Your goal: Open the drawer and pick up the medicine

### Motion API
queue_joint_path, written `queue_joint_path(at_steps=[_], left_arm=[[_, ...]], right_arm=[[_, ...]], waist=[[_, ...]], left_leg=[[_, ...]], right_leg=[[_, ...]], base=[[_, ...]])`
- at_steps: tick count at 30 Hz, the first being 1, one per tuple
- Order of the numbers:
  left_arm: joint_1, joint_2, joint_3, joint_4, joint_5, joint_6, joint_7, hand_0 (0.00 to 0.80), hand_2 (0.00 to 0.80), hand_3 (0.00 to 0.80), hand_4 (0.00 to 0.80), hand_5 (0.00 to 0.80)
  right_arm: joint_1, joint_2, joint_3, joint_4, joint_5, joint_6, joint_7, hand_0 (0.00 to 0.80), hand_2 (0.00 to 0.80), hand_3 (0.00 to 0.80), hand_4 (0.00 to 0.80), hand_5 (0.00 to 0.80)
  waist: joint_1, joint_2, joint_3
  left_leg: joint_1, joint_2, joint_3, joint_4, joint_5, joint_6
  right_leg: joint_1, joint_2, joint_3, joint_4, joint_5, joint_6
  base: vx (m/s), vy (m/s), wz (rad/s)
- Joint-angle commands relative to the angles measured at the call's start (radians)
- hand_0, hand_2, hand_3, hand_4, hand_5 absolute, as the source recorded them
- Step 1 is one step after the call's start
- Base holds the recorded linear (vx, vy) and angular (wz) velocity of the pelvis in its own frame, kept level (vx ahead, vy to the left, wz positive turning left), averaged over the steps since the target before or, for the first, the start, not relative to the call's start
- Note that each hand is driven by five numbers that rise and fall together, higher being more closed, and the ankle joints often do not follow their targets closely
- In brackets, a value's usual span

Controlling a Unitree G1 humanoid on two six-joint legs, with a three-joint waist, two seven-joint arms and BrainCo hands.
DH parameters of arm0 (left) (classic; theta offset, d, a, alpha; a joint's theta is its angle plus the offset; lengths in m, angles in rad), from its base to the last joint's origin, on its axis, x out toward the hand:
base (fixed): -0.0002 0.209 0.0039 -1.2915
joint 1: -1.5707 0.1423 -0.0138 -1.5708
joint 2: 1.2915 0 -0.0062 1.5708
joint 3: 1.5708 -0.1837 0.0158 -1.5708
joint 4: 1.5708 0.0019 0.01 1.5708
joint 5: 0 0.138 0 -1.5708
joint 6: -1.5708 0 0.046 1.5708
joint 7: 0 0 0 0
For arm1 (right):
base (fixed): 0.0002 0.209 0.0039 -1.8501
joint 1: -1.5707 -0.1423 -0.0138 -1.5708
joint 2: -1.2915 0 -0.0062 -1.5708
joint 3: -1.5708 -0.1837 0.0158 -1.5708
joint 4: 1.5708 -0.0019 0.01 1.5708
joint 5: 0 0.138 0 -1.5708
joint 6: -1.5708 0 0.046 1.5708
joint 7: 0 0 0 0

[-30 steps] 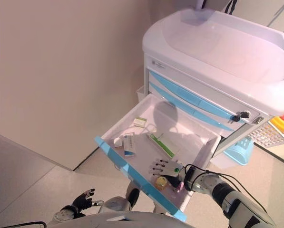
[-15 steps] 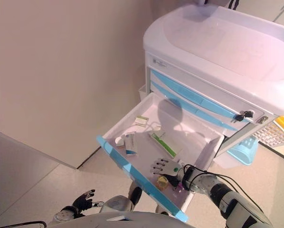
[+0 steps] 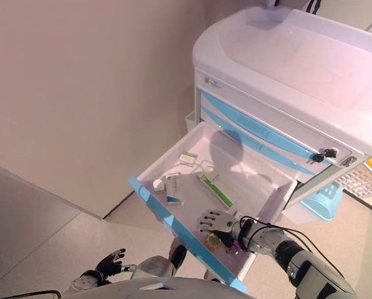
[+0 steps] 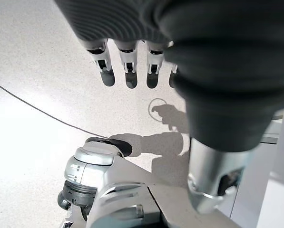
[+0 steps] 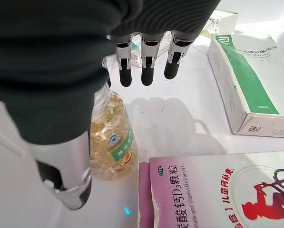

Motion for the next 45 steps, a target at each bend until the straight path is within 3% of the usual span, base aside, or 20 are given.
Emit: queue_joint_path(at_steps=[1,2,3,4,6,8,10,31,35,40,42,45], left_arm=[[-0.022,0.000,-0.032,-0.004,0.023,-0.017,0.000,0.000,0.000,0.000,0.000,0.000],[-0.022,0.000,-0.033,-0.005,0.021,-0.016,0.000,0.000,0.000,0.000,0.000,0.000],[-0.022,0.001,-0.034,-0.006,0.019,-0.014,0.000,0.000,0.000,0.000,0.000,0.000],[-0.023,0.001,-0.032,-0.005,0.020,-0.014,-0.002,0.000,0.000,0.000,0.000,0.000],[-0.022,0.002,-0.030,-0.005,0.018,-0.015,-0.003,0.000,0.000,0.000,0.000,0.000],[-0.021,0.001,-0.031,-0.006,0.016,-0.014,0.000,0.000,0.000,0.000,0.000,0.000],[-0.022,-0.001,-0.032,-0.006,0.018,-0.013,0.002,0.000,0.000,0.000,0.000,0.000],[-0.021,0.004,-0.030,-0.008,0.012,-0.005,-0.006,0.000,0.000,0.000,0.000,0.000],[-0.012,0.013,-0.022,-0.020,0.002,0.004,-0.008,0.000,0.000,0.000,0.000,0.000],[0.005,0.027,0.005,-0.032,-0.021,0.016,-0.012,0.000,0.000,0.000,0.000,0.000],[0.016,0.027,0.024,-0.028,-0.033,0.014,-0.014,0.000,0.000,0.000,0.000,0.000],[0.026,0.020,0.036,-0.022,-0.048,0.011,-0.012,0.000,0.000,0.000,0.000,0.000]], right_arm=[[-0.026,-0.009,0.067,-0.049,0.067,-0.016,-0.008,0.000,0.000,0.000,0.000,0.000],[-0.026,-0.009,0.067,-0.049,0.063,-0.011,-0.015,0.000,0.000,0.000,0.000,0.000],[-0.024,-0.009,0.066,-0.049,0.058,-0.008,-0.021,0.355,0.355,0.355,0.355,0.355],[-0.023,-0.010,0.065,-0.050,0.050,-0.006,-0.026,0.489,0.489,0.489,0.489,0.489],[-0.019,-0.012,0.065,-0.051,0.046,-0.009,-0.026,0.562,0.562,0.562,0.562,0.562],[-0.015,-0.014,0.065,-0.052,0.044,-0.007,-0.030,0.731,0.731,0.731,0.731,0.731],[-0.013,-0.012,0.064,-0.051,0.039,-0.007,-0.032,0.800,0.800,0.800,0.800,0.800],[-0.033,-0.048,0.050,-0.082,0.032,-0.010,-0.078,0.800,0.800,0.800,0.800,0.800],[-0.076,-0.136,0.024,-0.224,0.101,-0.034,-0.035,0.800,0.800,0.800,0.800,0.800],[-0.137,-0.309,-0.064,-0.521,0.253,-0.087,0.076,0.800,0.800,0.800,0.800,0.800],[-0.175,-0.385,-0.154,-0.666,0.372,-0.107,0.152,0.800,0.800,0.800,0.800,0.800],[-0.205,-0.446,-0.310,-0.831,0.577,-0.057,0.228,0.800,0.800,0.800,0.800,0.800]], waist=[[0.015,-0.022,0.003],[0.015,-0.022,0.002],[0.015,-0.022,0.001],[0.014,-0.023,0.000],[0.014,-0.023,0.000],[0.013,-0.023,-0.001],[0.012,-0.023,-0.001],[0.013,-0.032,-0.002],[0.003,-0.040,-0.002],[-0.024,-0.053,-0.006],[-0.043,-0.056,-0.012],[-0.063,-0.055,-0.019]], left_leg=[[0.015,-0.073,-0.026,-0.007,-0.073,0.014],[0.016,-0.072,-0.026,-0.007,-0.073,0.014],[0.016,-0.072,-0.026,-0.008,-0.073,0.014],[0.016,-0.072,-0.025,-0.008,-0.073,0.014],[0.016,-0.073,-0.025,-0.008,-0.073,0.015],[0.017,-0.072,-0.024,-0.008,-0.073,0.015],[0.018,-0.072,-0.024,-0.009,-0.074,0.015],[0.025,-0.068,-0.019,-0.010,-0.075,0.015],[0.030,-0.064,-0.010,-0.010,-0.076,0.015],[0.037,-0.056,0.015,-0.014,-0.079,0.014],[0.041,-0.053,0.027,-0.016,-0.079,0.016],[0.046,-0.049,0.043,-0.019,-0.081,0.019]], right_leg=[[-0.004,-0.026,0.022,0.031,0.049,0.056],[-0.003,-0.026,0.022,0.031,0.049,0.056],[-0.003,-0.026,0.022,0.031,0.049,0.056],[-0.003,-0.025,0.023,0.030,0.050,0.057],[-0.002,-0.024,0.023,0.028,0.050,0.057],[-0.001,-0.024,0.023,0.028,0.050,0.057],[-0.001,-0.024,0.024,0.027,0.051,0.057],[0.006,-0.022,0.028,0.021,0.057,0.059],[0.008,-0.019,0.037,0.019,0.062,0.060],[0.008,-0.013,0.058,0.013,0.069,0.062],[0.005,-0.010,0.073,0.012,0.072,0.062],[0.003,-0.009,0.088,0.011,0.074,0.064]], base=[[0.000,0.000,0.00],[0.000,0.000,0.00],[0.000,0.000,0.00],[0.000,0.000,0.00],[0.000,0.000,0.00],[0.000,0.000,0.00],[0.000,0.000,0.00],[0.000,0.000,0.00],[0.000,0.000,0.00],[-0.003,0.022,-0.10],[-0.002,0.056,-0.20],[0.008,0.065,-0.10]])
